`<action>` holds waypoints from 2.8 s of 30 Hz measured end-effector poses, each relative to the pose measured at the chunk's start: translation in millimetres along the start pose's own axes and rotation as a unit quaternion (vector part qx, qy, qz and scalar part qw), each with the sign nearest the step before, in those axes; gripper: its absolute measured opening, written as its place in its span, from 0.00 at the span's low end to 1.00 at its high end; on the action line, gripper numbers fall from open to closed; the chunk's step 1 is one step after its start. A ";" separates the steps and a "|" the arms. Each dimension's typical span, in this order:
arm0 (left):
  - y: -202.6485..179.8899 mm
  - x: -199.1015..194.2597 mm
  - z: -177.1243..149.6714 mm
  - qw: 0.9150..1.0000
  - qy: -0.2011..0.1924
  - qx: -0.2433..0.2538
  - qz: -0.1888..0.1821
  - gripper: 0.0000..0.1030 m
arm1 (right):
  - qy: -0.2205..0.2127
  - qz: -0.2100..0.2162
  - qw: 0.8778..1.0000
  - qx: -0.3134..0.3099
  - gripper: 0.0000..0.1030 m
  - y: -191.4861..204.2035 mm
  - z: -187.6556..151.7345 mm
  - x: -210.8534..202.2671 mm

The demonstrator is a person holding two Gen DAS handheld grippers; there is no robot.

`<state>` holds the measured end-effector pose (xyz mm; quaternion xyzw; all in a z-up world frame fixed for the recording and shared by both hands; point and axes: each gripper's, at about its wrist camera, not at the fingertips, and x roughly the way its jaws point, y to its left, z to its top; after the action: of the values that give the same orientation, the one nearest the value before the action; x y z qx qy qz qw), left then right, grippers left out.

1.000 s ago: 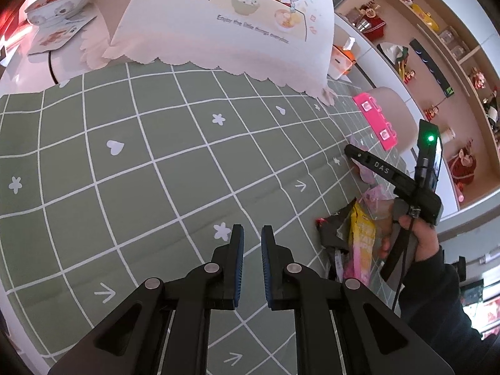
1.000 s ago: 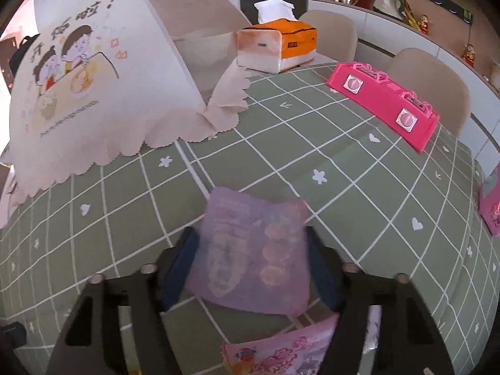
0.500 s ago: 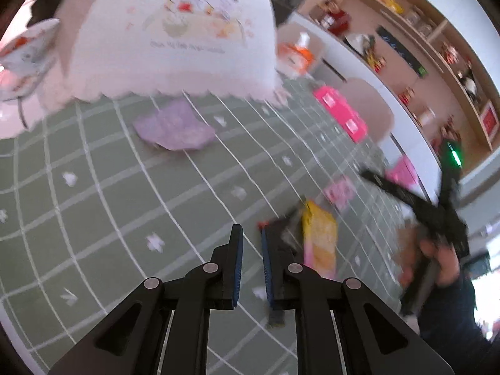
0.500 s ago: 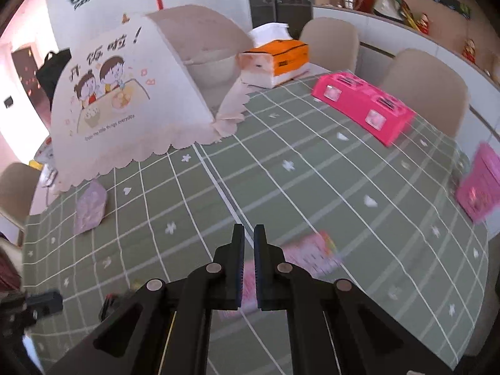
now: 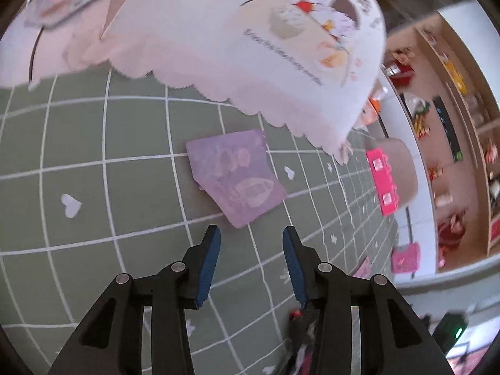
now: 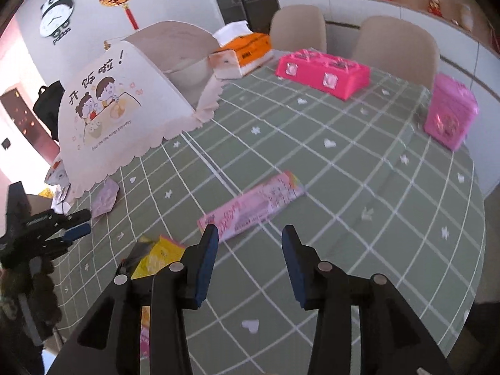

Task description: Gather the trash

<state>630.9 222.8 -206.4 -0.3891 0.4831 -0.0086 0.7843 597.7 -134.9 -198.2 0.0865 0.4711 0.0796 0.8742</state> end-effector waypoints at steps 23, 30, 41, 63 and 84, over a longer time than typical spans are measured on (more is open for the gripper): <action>-44.9 -21.2 -11.0 0.991 -0.038 0.124 0.015 0.02 | -0.017 -0.007 0.997 0.077 0.41 -23.6 13.1 39.9; -52.1 -52.0 -49.9 0.981 -0.019 0.194 0.010 0.02 | -0.019 -0.015 0.994 0.106 0.43 -16.4 18.4 65.7; -38.8 -72.2 -70.0 0.981 -0.007 0.194 0.012 0.02 | -0.018 -0.107 0.992 -0.067 0.51 42.3 31.0 97.3; -136.2 -172.7 -143.7 0.958 -0.093 0.267 -0.047 0.02 | -0.131 0.054 0.989 -0.049 0.13 44.4 -19.1 -147.5; -219.2 -171.8 -387.7 0.935 0.050 0.323 -0.140 0.02 | -0.192 -0.003 0.981 0.000 0.13 -88.6 -192.8 -350.8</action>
<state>322.4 -96.4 -31.1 -0.1779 0.4339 -0.2931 0.8332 250.7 -283.8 -38.5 0.0984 0.2944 0.0588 0.9488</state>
